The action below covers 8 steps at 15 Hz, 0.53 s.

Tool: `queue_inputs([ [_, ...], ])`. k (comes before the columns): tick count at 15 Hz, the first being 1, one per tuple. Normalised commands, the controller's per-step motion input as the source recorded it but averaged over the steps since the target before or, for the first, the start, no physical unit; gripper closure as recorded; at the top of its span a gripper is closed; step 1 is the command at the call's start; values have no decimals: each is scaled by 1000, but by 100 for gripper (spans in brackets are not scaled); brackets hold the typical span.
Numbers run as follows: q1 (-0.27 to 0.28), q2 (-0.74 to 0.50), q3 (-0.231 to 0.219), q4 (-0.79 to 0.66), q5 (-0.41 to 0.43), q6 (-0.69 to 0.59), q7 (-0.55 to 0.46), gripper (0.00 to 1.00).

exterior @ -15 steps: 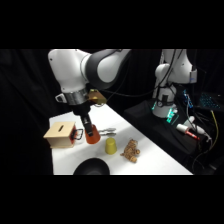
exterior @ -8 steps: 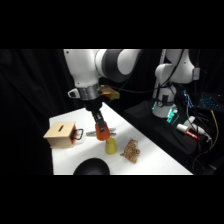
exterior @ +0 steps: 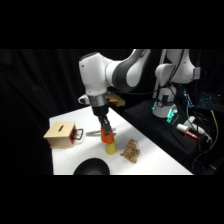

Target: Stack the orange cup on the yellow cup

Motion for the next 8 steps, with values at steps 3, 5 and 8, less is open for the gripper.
queue_inputs([
  [3,-62,-72,63,-186,115,195,-122,52],
  [5,-83,-41,87,-133,181,172,-184,52],
  [8,-108,5,115,-59,237,200,-261,52],
])
